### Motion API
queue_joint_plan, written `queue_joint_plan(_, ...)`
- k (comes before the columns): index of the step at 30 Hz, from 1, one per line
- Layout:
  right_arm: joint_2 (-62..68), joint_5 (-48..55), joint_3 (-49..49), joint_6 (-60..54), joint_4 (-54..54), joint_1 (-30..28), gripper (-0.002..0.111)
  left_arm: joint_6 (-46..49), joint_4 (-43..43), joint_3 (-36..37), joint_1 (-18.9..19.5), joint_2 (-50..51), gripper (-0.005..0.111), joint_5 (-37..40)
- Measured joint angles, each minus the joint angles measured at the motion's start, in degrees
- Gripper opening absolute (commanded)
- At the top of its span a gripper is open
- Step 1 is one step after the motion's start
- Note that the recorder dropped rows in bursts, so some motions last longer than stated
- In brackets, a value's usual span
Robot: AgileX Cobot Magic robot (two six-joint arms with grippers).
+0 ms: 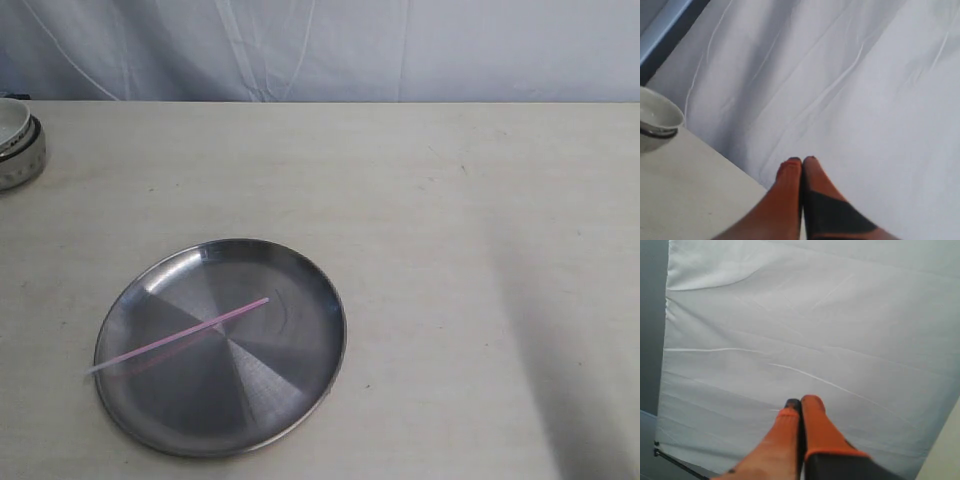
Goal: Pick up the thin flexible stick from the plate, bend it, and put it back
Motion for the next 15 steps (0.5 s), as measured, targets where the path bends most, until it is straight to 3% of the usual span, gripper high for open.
queue_joint_plan(4,0.0,4.0,0.0,0.5,-1.9,0.0,-0.001,-1.8,-6.7,0.0,0.0,0.0,0.000,-0.8)
queue_joint_plan(8,0.0,9.0,0.0,0.8,-4.3,0.0,-0.001,-2.2,-8.2,-1.4,0.0,-0.1,0.000,7.6)
queue_joint_plan(15,2.2,12.6,-2.8,0.8,-12.8,0.0,-0.001,5.2,3.0,-16.5,0.0,11.6,0.000,18.3)
